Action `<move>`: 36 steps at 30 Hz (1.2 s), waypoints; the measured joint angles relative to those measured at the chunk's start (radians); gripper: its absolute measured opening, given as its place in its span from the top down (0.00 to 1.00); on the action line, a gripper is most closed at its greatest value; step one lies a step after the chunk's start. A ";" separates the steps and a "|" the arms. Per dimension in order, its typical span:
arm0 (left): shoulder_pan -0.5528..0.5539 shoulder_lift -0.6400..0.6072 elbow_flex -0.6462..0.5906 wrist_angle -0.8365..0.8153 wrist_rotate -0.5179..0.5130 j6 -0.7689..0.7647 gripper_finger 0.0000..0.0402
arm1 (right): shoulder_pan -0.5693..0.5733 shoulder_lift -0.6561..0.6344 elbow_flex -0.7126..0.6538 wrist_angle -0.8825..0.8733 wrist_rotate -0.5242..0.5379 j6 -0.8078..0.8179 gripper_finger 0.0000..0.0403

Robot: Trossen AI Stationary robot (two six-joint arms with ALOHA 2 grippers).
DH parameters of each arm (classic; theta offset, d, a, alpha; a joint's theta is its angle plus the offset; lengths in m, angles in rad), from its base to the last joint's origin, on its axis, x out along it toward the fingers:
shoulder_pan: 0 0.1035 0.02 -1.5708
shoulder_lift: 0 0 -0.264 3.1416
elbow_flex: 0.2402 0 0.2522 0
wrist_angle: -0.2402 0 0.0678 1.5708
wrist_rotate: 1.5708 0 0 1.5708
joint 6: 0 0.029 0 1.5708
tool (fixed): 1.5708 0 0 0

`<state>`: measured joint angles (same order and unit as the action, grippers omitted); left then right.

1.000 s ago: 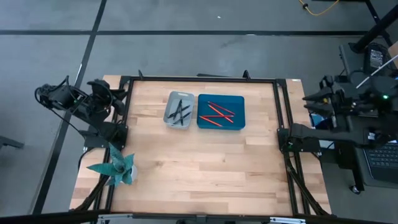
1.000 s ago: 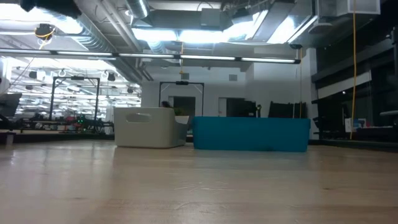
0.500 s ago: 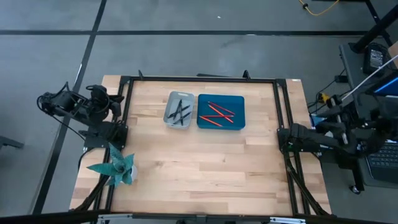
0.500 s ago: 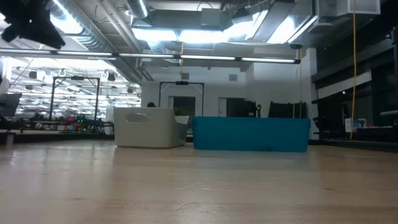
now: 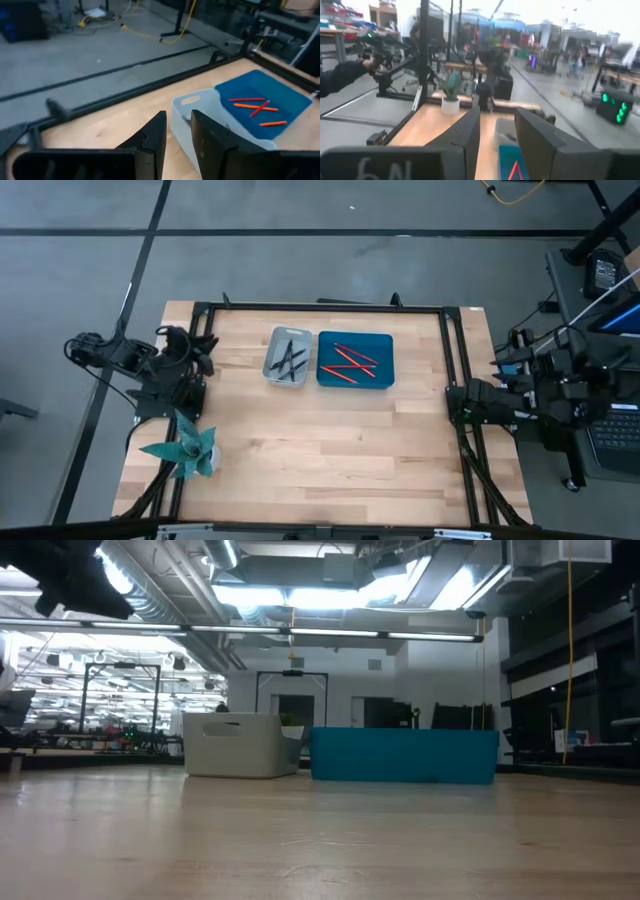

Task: Sort pens & pencils
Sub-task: Return to Home Position

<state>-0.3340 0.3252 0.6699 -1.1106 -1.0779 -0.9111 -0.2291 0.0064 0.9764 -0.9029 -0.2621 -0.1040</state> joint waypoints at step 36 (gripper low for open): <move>0.002 0.013 -0.534 1.060 0.204 0.590 0.79 | 0.073 -0.001 -0.655 0.787 -0.235 0.182 0.69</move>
<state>-0.3319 0.3386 0.1355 -0.0504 -0.8737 -0.3210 -0.1562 0.0059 0.3218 -0.1156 -0.4970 0.0779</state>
